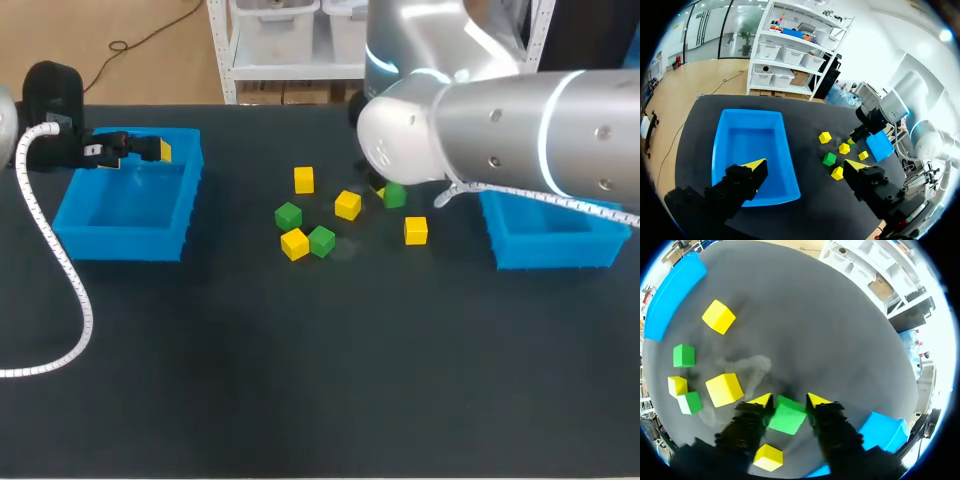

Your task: Put the green cubes in the right bin and the yellow cubes in the left bin.

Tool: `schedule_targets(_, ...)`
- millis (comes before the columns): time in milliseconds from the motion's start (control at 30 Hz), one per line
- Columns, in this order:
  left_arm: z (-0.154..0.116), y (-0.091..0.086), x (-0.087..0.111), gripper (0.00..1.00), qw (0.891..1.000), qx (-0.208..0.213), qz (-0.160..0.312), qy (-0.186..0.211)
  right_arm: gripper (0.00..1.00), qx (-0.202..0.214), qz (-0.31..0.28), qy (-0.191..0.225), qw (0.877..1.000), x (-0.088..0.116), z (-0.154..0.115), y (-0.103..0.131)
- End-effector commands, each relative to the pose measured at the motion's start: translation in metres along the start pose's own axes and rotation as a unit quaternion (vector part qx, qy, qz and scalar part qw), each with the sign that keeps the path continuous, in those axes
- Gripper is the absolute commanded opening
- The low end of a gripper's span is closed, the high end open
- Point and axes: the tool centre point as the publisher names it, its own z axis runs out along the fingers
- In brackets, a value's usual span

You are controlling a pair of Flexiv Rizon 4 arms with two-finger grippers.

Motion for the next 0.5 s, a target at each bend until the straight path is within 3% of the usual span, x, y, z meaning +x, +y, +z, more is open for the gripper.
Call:
schedule_targets(33, 0.0, 0.002, 0.001, 1.0, 1.0, 0.005, 0.001, -0.003, 0.0, 0.0, 0.005, -0.008, 1.0, 0.005, -0.008, 0.0)
schedule_targets(300, 0.0, 0.002, 0.001, 1.0, 1.0, 0.005, 0.001, -0.003, 0.0, 0.009, 0.014, -0.019, 1.0, 0.002, -0.018, -0.001)
schedule_targets(500, 0.0, 0.002, 0.001, 1.0, 1.0, 0.005, 0.001, -0.003, 0.0, 0.045, 0.013, -0.07, 0.996, -0.004, -0.073, -0.013)
